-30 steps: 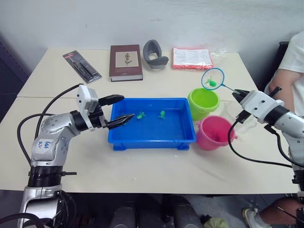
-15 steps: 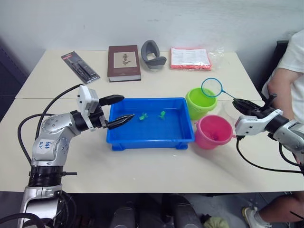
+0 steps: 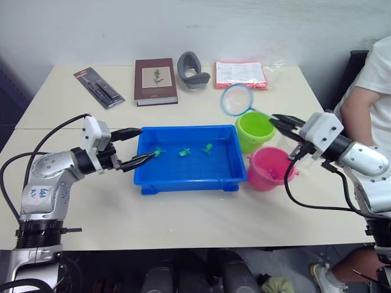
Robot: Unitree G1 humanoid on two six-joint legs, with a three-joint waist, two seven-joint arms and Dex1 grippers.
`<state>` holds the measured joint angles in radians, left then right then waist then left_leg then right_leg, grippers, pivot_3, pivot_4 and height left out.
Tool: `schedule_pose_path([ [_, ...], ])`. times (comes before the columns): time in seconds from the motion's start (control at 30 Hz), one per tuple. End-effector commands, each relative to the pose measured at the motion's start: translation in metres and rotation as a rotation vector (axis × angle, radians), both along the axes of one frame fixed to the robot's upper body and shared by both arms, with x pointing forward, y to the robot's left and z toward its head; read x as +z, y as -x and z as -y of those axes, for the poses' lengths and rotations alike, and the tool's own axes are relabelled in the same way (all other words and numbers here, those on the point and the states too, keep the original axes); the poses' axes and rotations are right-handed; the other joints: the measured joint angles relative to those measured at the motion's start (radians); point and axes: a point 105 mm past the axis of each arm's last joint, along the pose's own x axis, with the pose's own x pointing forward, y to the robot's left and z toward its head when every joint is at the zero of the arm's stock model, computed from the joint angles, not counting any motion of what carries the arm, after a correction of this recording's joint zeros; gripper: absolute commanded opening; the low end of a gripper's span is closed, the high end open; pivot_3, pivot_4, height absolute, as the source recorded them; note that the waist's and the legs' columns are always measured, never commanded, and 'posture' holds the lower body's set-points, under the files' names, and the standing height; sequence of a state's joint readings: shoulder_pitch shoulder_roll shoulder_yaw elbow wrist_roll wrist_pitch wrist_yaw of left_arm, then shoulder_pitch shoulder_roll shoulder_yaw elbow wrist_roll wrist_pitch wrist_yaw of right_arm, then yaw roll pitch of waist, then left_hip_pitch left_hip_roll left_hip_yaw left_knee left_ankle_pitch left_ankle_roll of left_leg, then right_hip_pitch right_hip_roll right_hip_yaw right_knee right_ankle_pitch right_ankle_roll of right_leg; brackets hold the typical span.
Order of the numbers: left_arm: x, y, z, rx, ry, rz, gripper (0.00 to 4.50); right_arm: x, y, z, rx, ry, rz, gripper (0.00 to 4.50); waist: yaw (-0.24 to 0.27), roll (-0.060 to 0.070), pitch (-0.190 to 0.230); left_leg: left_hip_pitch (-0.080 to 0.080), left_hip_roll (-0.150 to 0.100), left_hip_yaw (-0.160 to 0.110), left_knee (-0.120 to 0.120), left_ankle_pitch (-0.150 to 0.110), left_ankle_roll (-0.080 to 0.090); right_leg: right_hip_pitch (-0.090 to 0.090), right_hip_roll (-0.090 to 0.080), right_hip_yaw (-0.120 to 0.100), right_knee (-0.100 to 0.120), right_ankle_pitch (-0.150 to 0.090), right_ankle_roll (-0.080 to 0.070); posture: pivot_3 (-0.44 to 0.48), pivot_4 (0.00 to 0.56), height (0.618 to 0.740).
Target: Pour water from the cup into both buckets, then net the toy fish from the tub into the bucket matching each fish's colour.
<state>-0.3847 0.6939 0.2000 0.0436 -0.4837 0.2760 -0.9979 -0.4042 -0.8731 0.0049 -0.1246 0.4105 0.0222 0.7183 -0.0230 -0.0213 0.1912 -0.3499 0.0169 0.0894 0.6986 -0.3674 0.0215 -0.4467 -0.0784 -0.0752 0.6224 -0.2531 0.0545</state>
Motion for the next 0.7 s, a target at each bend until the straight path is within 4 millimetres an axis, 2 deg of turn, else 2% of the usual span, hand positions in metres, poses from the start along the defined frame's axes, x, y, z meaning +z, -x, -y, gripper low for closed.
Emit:
schedule_pose_path([
  [0.03,0.011,0.003,-0.007,0.02,-0.014,0.05,4.43,-0.016,0.017,-0.03,0.101,-0.028,-0.278,0.0,0.007,0.0,0.0,0.0,0.0,-0.001,0.0,0.0,0.001,0.0,-0.001,0.0,0.0,0.0,0.0,0.0,0.15,0.74],
  [0.2,0.009,0.007,-0.008,0.033,-0.02,0.052,4.43,-0.03,0.021,-0.059,0.104,-0.099,-0.557,0.0,0.02,0.0,0.0,-0.001,-0.001,-0.002,0.0,-0.002,0.002,0.0,-0.003,-0.001,-0.002,0.0,-0.001,0.0,0.15,0.74],
  [0.33,0.009,0.011,-0.008,0.044,-0.024,0.053,4.43,-0.046,0.026,-0.053,0.043,0.036,-0.686,0.0,0.022,0.0,0.0,-0.003,-0.001,-0.002,0.0,-0.002,0.002,-0.002,-0.003,-0.001,-0.002,0.0,-0.001,0.0,0.15,0.74],
  [0.47,0.009,0.018,-0.013,0.073,-0.02,0.063,4.43,-0.053,0.03,-0.05,0.036,0.077,-0.854,0.0,0.021,0.001,0.0,-0.003,-0.002,-0.002,-0.001,-0.003,0.003,-0.002,-0.003,-0.002,-0.003,0.0,-0.001,0.0,0.15,0.74],
  [0.6,0.008,0.022,-0.011,0.069,-0.024,0.061,4.43,-0.056,0.016,-0.047,-0.052,0.035,-0.895,0.0,0.018,0.001,0.0,-0.003,-0.002,-0.002,-0.001,-0.003,0.003,-0.002,-0.003,-0.002,-0.003,0.0,-0.001,0.0,0.15,0.74],
  [0.7,0.008,0.023,-0.01,0.073,-0.027,0.063,4.43,-0.065,0.012,-0.045,-0.09,0.088,-0.914,0.0,0.019,0.001,0.0,-0.003,-0.002,-0.002,-0.001,-0.003,0.003,-0.002,-0.003,-0.002,-0.003,0.0,-0.001,0.0,0.15,0.74],
])
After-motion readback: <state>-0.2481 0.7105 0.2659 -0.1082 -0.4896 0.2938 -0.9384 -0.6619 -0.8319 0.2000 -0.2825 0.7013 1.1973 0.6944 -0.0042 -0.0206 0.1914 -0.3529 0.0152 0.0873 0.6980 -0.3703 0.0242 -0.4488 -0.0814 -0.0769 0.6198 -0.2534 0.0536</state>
